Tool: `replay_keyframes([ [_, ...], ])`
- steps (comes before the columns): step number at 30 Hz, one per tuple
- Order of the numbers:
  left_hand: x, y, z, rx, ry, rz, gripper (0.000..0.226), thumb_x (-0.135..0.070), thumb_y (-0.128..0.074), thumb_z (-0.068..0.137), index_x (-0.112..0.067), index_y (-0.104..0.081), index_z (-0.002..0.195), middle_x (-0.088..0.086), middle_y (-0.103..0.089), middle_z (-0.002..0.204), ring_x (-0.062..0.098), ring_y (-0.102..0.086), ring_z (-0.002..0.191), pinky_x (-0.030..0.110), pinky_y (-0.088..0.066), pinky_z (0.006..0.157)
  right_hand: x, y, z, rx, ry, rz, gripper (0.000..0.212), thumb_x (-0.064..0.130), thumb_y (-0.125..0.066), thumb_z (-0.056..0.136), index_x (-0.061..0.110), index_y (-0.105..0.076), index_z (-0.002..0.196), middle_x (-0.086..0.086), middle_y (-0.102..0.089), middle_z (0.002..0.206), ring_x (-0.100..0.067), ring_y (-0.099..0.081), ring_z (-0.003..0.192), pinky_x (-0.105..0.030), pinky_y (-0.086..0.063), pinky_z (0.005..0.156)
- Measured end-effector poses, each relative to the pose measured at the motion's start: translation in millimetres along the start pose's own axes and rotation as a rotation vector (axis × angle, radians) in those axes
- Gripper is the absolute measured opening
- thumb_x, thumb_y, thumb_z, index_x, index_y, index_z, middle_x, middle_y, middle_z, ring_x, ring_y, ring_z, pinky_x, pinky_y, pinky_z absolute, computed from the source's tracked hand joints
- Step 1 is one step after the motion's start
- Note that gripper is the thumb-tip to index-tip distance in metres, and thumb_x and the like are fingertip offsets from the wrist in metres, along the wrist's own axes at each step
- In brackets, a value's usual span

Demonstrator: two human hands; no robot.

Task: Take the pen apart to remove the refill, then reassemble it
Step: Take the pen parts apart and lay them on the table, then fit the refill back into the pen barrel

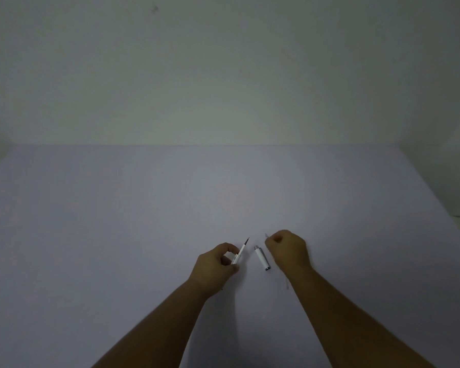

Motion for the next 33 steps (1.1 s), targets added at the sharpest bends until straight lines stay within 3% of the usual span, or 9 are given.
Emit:
replay_keyframes([
  [5,-4.9,-0.5,1.1,0.003,-0.013,0.025,0.024,-0.022,-0.067,0.076,-0.043,-0.06,0.083,-0.008,-0.062,0.071,0.01,-0.054,0.058,0.017,-0.049,0.042,18.0,-1.0,-2.9,0.034,-0.036,0.575,0.015,0.023,-0.06,0.086,0.019,-0.065,0.071,0.005,-0.059,0.066,-0.01,-0.046,0.057,-0.028,-0.041,0.063],
  [8,-8.1,-0.8,2.0,0.005,-0.015,0.028,0.023,-0.022,-0.067,0.077,-0.042,-0.06,0.086,-0.008,-0.062,0.072,0.01,-0.055,0.058,0.017,-0.05,0.042,22.3,-7.2,-4.7,0.067,-0.08,0.701,0.006,0.021,-0.065,0.084,0.016,-0.067,0.088,0.003,-0.057,0.069,-0.01,-0.047,0.06,-0.024,-0.044,0.058],
  [17,-15.0,-3.0,1.0,0.002,-0.028,0.022,0.02,-0.019,-0.067,0.081,-0.035,-0.061,0.093,-0.005,-0.061,0.074,0.011,-0.055,0.059,0.017,-0.048,0.044,26.0,-12.9,-10.1,0.111,-0.066,0.675,0.003,0.019,-0.069,0.08,0.018,-0.066,0.081,0.003,-0.062,0.073,-0.008,-0.051,0.062,-0.023,-0.045,0.056],
  [22,-16.2,0.2,1.3,-0.04,-0.017,0.023,0.021,-0.022,-0.068,0.08,-0.028,-0.063,0.1,-0.006,-0.063,0.079,0.01,-0.058,0.067,0.022,-0.05,0.058,28.0,-19.3,-18.0,0.172,-0.048,0.643,0.008,0.017,-0.069,0.08,0.019,-0.068,0.087,0.004,-0.065,0.081,-0.009,-0.056,0.07,-0.03,-0.051,0.074],
  [25,-19.5,2.4,0.9,-0.079,-0.022,0.069,0.017,-0.022,-0.068,0.081,-0.021,-0.066,0.098,-0.009,-0.061,0.081,0.006,-0.057,0.071,0.021,-0.048,0.062,32.3,-27.3,-25.6,0.252,-0.02,0.613,0.015,0.016,-0.066,0.083,0.019,-0.071,0.096,0.007,-0.064,0.077,-0.006,-0.051,0.063,-0.024,-0.044,0.065],
  [29,-22.9,4.8,-0.5,-0.099,-0.019,0.078,0.013,-0.02,-0.07,0.08,-0.019,-0.069,0.093,-0.01,-0.062,0.077,0.01,-0.059,0.071,0.024,-0.05,0.061,34.6,-27.3,-28.5,0.28,-0.003,0.58,0.005,0.022,-0.068,0.081,0.018,-0.071,0.083,0.007,-0.061,0.068,-0.004,-0.046,0.057,-0.021,-0.038,0.06],
  [33,-33.0,5.8,-3.0,-0.126,-0.069,0.128,0.012,-0.021,-0.07,0.08,-0.018,-0.069,0.091,-0.008,-0.064,0.082,0.012,-0.059,0.076,0.012,-0.041,0.059,29.5,-27.0,-26.7,0.243,-0.049,0.492,0.028,0.036,-0.073,0.076,0.014,-0.056,0.072,0.004,-0.048,0.061,-0.01,-0.039,0.052,-0.025,-0.033,0.053],
])
Point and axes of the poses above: each hand's wrist, its own z-axis towards the middle knuckle, its own y-axis out of the back of the hand, x = y × z, the point moved 10 cm from there along z, towards the middle knuckle
